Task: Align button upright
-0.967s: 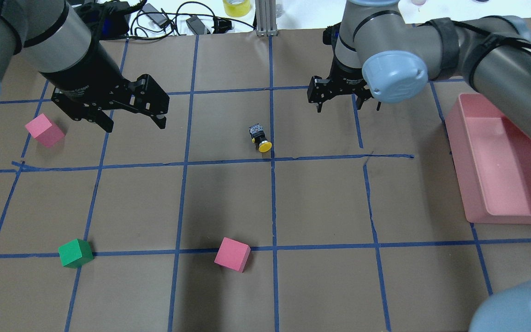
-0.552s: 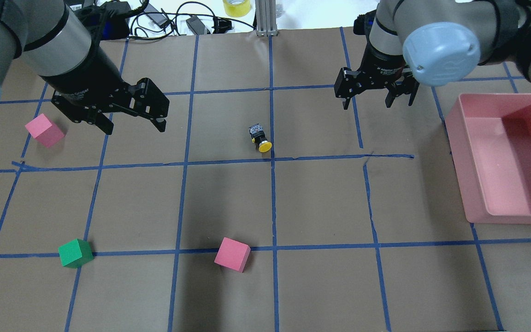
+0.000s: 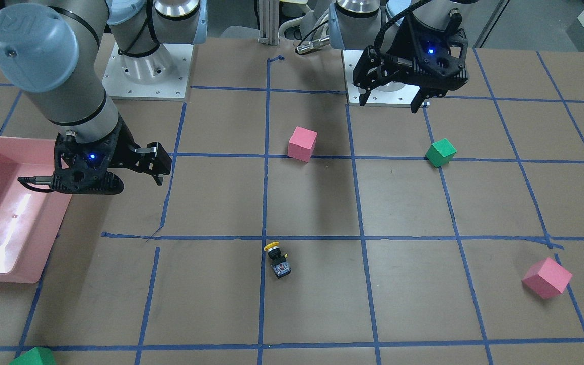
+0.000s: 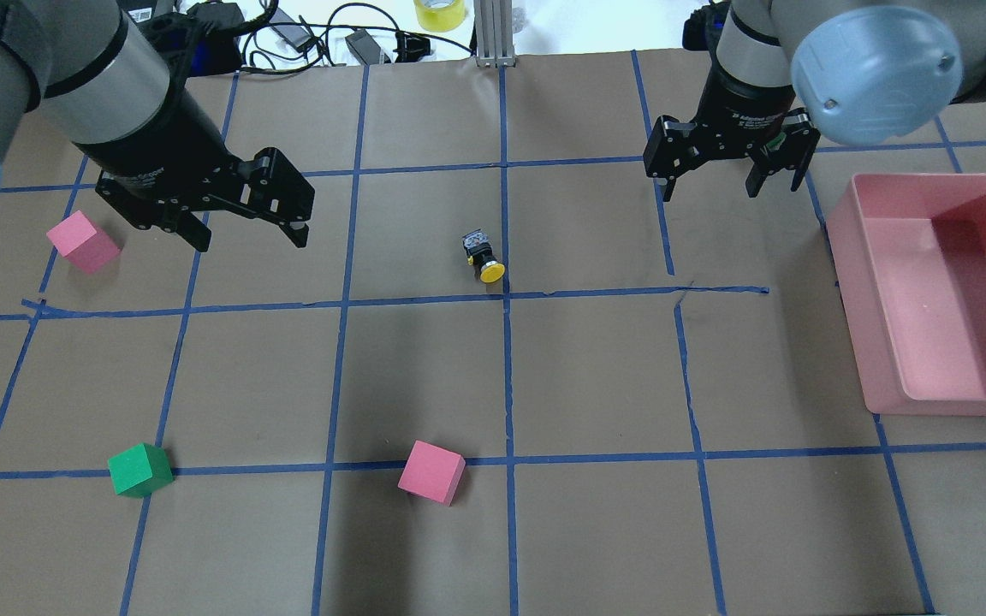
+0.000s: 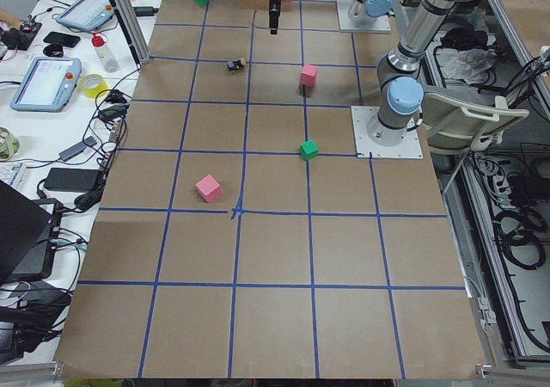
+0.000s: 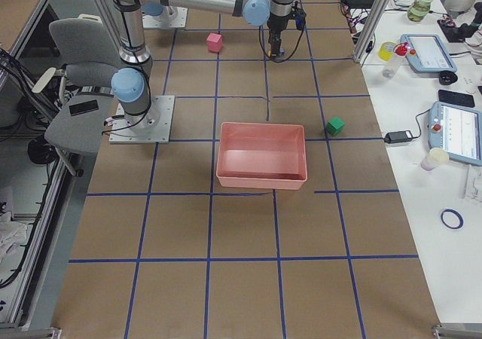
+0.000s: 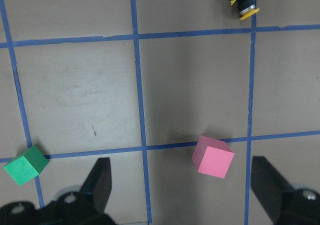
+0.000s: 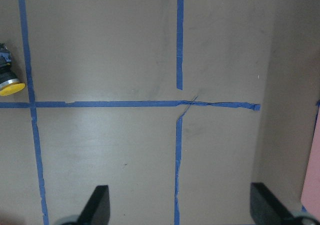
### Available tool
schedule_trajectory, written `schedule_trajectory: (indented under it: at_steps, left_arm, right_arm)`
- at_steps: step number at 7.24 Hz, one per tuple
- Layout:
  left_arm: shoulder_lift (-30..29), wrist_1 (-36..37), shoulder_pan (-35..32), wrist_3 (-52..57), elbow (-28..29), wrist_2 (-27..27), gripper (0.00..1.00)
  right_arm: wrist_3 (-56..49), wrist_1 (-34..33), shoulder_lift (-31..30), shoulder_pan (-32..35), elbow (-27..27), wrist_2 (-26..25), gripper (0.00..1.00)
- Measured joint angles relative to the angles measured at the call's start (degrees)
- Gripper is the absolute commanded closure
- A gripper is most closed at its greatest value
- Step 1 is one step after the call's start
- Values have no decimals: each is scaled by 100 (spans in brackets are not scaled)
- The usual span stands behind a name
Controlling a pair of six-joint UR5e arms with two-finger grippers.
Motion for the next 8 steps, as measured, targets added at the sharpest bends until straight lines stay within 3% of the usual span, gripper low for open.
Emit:
schedule_trajectory:
  at_steps: [8]
  left_arm:
    - [96, -3, 0, 20, -110, 77, 0]
  right_arm:
    - [-1, 431, -189, 35, -177, -84, 0]
